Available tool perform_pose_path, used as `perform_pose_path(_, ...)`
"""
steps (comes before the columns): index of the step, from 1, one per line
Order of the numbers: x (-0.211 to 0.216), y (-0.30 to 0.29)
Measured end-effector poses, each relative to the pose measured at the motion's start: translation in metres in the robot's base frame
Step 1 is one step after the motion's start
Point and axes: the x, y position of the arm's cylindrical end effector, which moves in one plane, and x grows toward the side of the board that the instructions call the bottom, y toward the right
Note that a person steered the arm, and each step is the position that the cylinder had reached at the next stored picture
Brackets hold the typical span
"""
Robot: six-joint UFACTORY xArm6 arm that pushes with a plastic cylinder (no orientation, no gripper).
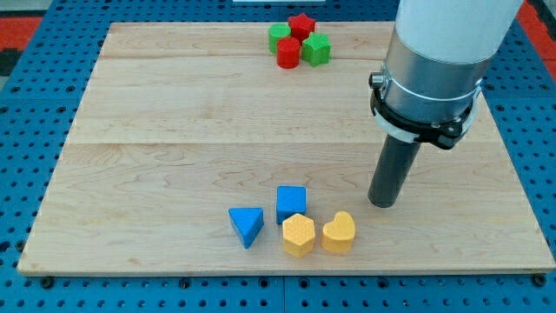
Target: Nudge the yellow heart towards the top
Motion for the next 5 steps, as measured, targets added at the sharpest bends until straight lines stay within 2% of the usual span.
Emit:
perform_pose_path(1, 0.009, 0.015)
perform_pose_path(2, 0.062, 0.009)
perform_pose_path(3, 0.079, -0.026)
perform_pose_path(5, 0.075, -0.039)
